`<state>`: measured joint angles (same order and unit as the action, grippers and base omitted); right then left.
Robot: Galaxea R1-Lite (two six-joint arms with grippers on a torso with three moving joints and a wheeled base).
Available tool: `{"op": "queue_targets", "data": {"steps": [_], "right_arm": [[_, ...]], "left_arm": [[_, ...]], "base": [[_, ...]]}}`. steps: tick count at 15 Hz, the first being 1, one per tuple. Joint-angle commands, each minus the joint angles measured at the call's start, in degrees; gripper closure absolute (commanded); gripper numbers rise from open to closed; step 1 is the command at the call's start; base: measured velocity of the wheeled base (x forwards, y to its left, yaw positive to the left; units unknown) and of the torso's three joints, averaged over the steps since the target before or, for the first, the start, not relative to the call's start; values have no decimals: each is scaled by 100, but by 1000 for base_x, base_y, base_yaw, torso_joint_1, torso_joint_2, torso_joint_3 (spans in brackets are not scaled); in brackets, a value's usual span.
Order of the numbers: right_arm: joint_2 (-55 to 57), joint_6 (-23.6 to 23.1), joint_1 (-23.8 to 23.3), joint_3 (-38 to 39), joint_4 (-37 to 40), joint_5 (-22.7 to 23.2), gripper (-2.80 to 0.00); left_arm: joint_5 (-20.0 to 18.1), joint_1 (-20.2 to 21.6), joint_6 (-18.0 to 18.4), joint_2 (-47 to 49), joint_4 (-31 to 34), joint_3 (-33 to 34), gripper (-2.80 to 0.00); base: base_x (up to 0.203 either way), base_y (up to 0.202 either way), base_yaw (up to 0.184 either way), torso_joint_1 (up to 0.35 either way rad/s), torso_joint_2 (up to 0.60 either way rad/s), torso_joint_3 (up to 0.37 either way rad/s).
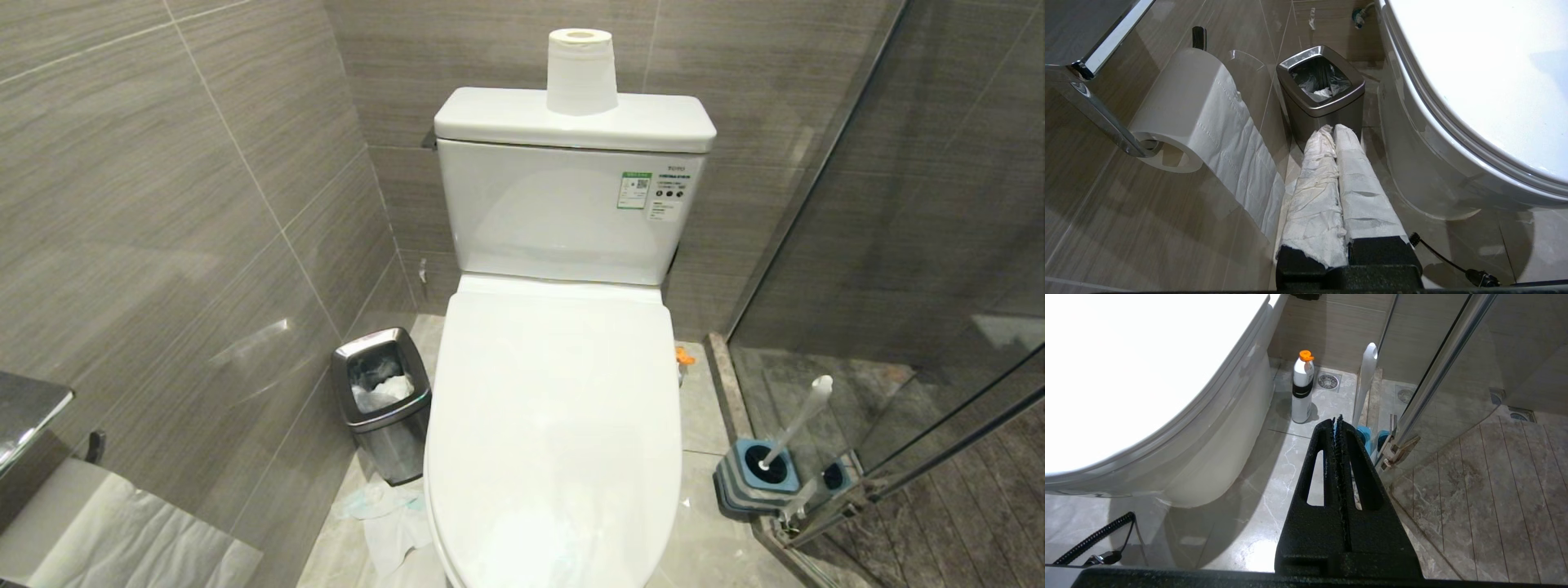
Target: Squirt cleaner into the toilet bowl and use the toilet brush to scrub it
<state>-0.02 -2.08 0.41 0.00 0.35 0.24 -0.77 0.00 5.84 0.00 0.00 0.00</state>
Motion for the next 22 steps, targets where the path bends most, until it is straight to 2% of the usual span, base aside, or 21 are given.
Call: {"op": "queue_targets", "data": {"steps": [1, 22], "right_arm": [[2, -3, 2, 0, 0, 2, 0], [2, -3, 2, 2, 0, 2, 0]], "left_arm": [[-2, 0, 5, 9, 0, 0, 0], [-2, 0, 5, 9, -6, 0, 0]], "base": [[0, 0, 0, 0, 0, 0], [0, 0, 0, 0, 0, 0]]}}
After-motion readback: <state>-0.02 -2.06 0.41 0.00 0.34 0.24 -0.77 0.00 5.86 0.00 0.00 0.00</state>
